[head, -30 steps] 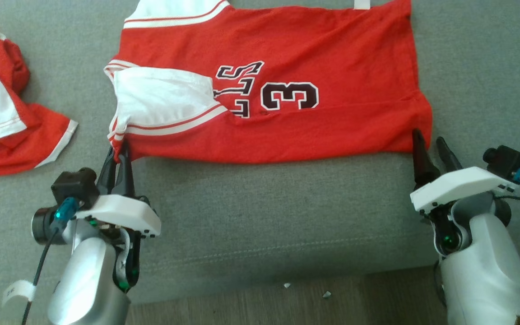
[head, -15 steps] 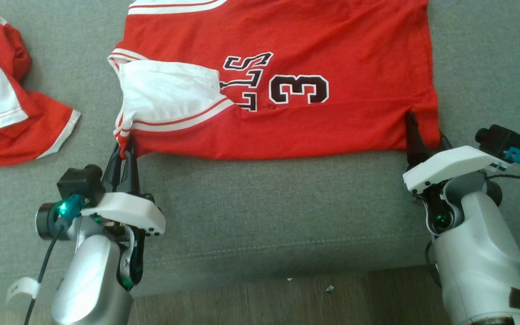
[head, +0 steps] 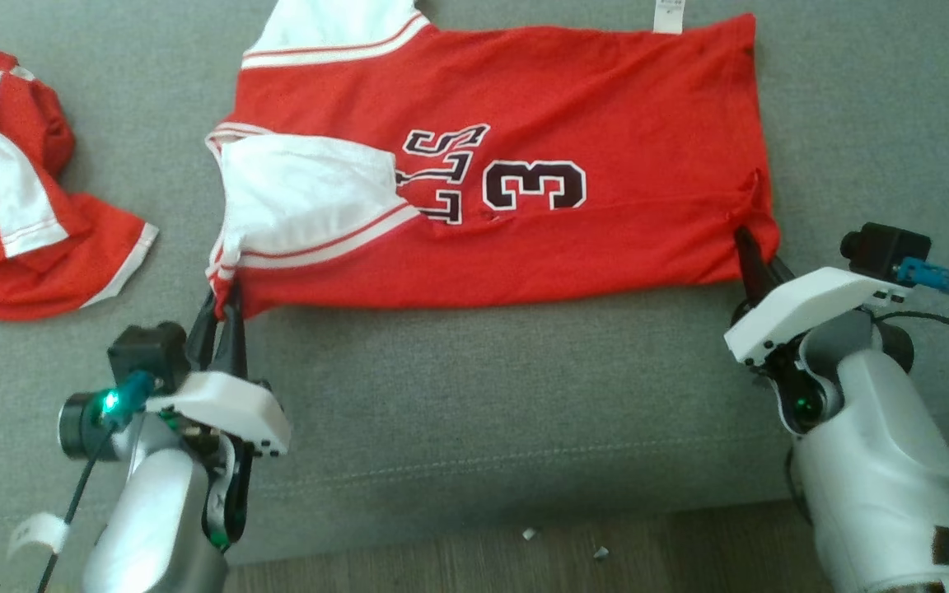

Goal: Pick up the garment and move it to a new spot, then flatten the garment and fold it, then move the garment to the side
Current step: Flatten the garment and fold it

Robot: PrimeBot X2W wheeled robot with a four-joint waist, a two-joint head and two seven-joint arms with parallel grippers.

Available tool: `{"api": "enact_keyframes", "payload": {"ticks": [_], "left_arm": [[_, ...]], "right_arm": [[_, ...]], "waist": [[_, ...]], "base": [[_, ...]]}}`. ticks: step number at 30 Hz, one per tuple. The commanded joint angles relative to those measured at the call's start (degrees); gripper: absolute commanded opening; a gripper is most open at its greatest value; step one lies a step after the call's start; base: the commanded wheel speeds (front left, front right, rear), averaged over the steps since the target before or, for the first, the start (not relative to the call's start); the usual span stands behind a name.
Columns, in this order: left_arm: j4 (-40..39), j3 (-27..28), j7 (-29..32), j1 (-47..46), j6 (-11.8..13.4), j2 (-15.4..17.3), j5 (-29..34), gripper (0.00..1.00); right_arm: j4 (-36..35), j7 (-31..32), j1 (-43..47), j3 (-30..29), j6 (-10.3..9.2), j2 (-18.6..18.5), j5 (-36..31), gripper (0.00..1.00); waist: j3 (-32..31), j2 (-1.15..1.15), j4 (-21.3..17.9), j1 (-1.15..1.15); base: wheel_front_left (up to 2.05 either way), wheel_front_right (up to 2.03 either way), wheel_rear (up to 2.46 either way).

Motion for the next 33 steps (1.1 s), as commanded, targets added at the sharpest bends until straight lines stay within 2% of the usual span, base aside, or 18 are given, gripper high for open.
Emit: {"api": "enact_keyframes", "payload": {"ticks": [1, 10, 16, 22, 29, 30, 31, 33], "left_arm": [[-1.2, 1.4, 0.2, 0.2, -0.4, 1.9, 0.0, 0.00], [-3.3, 0.2, 2.1, 5.8, -0.9, 3.7, -0.2, 0.00], [-6.2, -1.3, 4.2, 9.5, -1.3, 4.1, -0.4, 0.00], [-8.6, -2.4, 6.1, 12.4, -1.1, 4.2, -0.5, 0.00], [-9.1, -3.3, 7.9, 13.9, -0.9, 4.3, -0.9, 0.00], [-9.1, -3.5, 8.4, 14.0, -0.9, 4.4, -0.9, 0.00], [-9.0, -3.7, 8.8, 14.0, -0.9, 4.5, -0.8, 0.04], [-8.8, -3.9, 9.5, 14.1, -0.7, 4.7, -0.7, 0.82]], "right_arm": [[-3.0, 1.5, 1.1, 2.0, 0.36, -0.9, 1.2, 0.00], [-10.8, 12.5, 5.1, 6.9, 0.36, -8.9, 7.1, 0.00], [-16.7, 19.1, 8.9, 8.6, 0.36, -12.6, 10.9, 0.00], [-20.5, 22.2, 12.8, 7.9, 0.36, -13.4, 12.2, 0.00], [-23.9, 24.0, 16.5, 6.0, 0.36, -11.8, 11.6, 0.00], [-24.3, 23.7, 16.6, 5.6, 0.36, -11.6, 11.2, 0.47], [-24.6, 23.4, 16.7, 5.2, 0.36, -11.3, 10.8, 1.00], [-25.0, 22.7, 16.8, 4.2, 0.36, -10.8, 10.1, 1.00]], "waist": [[-0.9, 0.00, 0.3, 0.00], [-3.7, 0.00, -0.1, 0.00], [-5.4, 0.00, -0.4, 0.00], [-6.3, 0.00, -1.0, 0.00], [-6.7, 0.00, -1.9, 0.00], [-6.7, 0.00, -2.0, 0.00], [-6.7, 0.00, -2.2, 0.00], [-6.8, 0.00, -2.4, 0.00]], "base": [[0.00, 0.00, 0.00], [0.00, 0.00, 0.00], [0.00, 0.00, 0.00], [0.00, 0.00, 0.00], [0.00, 0.00, 0.00], [0.00, 0.00, 0.00], [0.00, 0.00, 0.00], [0.00, 0.00, 0.00]]}}
